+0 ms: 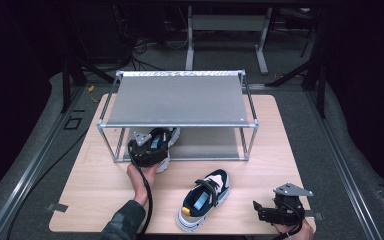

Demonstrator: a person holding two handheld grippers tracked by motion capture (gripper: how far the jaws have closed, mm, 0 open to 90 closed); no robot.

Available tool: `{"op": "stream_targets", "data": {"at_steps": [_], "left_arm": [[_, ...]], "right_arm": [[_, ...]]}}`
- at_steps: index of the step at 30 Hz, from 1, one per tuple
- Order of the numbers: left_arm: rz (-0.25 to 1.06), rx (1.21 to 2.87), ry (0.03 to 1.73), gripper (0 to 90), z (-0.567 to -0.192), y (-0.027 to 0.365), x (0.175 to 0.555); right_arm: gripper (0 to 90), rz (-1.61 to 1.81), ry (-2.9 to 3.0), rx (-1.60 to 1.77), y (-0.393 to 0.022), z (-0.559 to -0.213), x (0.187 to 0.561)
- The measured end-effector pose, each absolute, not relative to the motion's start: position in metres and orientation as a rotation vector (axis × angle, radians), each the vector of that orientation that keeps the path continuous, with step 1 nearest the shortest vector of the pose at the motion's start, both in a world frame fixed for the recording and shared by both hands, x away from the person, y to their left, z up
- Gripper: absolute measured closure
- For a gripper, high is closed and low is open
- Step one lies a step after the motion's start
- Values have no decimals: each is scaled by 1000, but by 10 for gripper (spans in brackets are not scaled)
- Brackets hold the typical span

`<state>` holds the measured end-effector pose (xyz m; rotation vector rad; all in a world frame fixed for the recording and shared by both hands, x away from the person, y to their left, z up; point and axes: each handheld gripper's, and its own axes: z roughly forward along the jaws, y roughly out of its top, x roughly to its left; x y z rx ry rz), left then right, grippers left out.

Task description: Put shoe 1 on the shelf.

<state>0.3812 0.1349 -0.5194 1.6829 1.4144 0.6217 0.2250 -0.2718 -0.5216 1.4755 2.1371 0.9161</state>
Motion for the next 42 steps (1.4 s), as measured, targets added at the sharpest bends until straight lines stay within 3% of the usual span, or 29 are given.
{"op": "stream_targets", "data": {"at_steps": [12, 15, 17, 21, 29, 32, 34, 39, 42], "left_arm": [[711, 1689, 1502, 232, -535, 111, 410], [672, 1705, 1483, 195, -535, 111, 413], [642, 1699, 1442, 110, -531, 114, 408], [675, 1692, 1396, 95, -520, 123, 390], [605, 1726, 1298, 154, -520, 148, 353], [576, 1734, 1302, 225, -527, 151, 352], [574, 1743, 1309, 347, -531, 151, 353], [591, 1689, 1355, 435, -539, 141, 356], [608, 1671, 1376, 442, -541, 134, 360]], "right_arm": [[131, 919, 2148, 1459, -268, -519, 226], [130, 929, 2144, 1449, -267, -520, 225], [130, 925, 2149, 1456, -267, -519, 223], [131, 940, 2150, 1455, -268, -520, 221], [133, 965, 2124, 1469, -269, -524, 218], [134, 970, 2139, 1469, -268, -523, 219], [135, 979, 2142, 1464, -268, -523, 219], [135, 978, 2139, 1470, -266, -524, 219], [136, 989, 2132, 1469, -266, -523, 219]]}}
